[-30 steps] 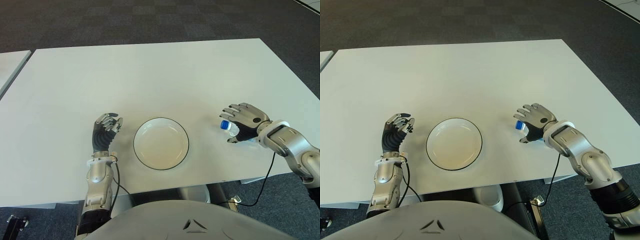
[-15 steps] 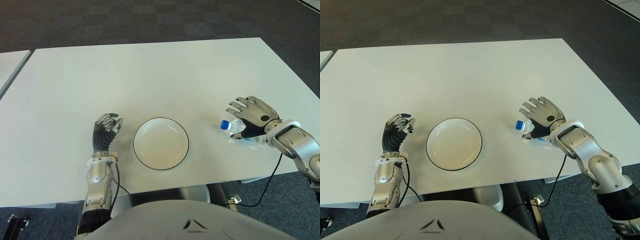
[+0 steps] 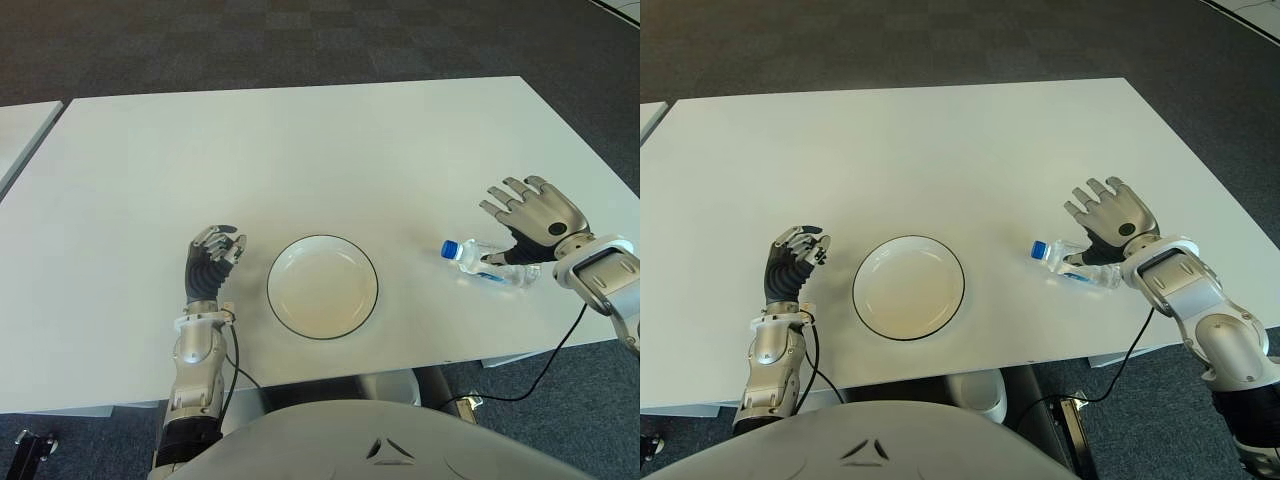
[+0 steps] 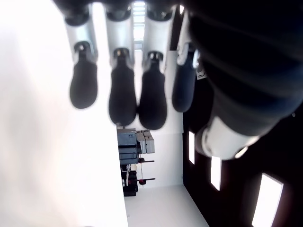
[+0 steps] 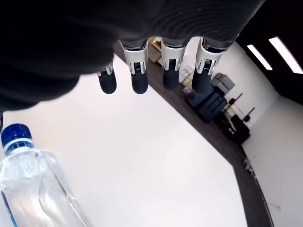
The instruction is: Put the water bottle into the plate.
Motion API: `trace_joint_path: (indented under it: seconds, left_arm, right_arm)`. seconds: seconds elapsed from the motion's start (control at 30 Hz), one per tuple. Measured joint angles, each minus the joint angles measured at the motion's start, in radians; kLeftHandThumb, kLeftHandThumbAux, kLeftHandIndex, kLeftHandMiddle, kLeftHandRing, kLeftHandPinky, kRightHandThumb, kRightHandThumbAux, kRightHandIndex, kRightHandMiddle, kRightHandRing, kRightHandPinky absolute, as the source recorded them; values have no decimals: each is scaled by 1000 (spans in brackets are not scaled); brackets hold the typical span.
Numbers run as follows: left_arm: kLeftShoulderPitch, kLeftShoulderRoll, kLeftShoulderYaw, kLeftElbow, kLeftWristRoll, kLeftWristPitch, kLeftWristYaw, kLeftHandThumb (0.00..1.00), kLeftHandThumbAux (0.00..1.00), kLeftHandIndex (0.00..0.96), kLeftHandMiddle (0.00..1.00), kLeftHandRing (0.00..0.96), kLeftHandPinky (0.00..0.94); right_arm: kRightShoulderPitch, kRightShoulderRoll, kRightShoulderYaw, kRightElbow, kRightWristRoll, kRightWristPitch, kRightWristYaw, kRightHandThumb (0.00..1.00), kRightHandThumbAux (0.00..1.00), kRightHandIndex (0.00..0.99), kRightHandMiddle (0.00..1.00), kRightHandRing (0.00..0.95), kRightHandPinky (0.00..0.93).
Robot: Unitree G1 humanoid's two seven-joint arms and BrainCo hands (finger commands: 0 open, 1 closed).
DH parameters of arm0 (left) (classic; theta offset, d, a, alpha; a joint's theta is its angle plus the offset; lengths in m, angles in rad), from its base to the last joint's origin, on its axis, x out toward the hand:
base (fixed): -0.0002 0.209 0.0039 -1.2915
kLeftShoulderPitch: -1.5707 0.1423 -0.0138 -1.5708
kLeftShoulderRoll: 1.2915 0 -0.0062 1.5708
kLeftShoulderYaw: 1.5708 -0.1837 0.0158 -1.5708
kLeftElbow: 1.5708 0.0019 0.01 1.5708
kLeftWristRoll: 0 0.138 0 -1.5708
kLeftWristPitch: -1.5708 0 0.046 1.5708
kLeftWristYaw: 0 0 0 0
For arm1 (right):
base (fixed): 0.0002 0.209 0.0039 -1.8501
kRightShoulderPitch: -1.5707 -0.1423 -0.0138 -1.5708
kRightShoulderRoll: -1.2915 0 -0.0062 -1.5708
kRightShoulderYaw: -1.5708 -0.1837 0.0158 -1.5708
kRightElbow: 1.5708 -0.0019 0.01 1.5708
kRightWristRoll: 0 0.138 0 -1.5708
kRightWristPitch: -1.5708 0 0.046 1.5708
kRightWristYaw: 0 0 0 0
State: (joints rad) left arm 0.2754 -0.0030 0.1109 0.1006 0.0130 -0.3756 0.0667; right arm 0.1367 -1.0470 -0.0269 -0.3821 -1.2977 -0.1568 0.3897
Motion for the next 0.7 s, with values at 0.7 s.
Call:
trace_joint_path:
  seconds: [0.7]
  left_arm:
    - [-16, 10, 6, 5, -14, 7, 0, 708, 715, 433, 672, 661, 635]
  right_arm:
    - [21, 153, 66, 123, -23, 98, 82, 582, 215, 0, 0, 0, 0]
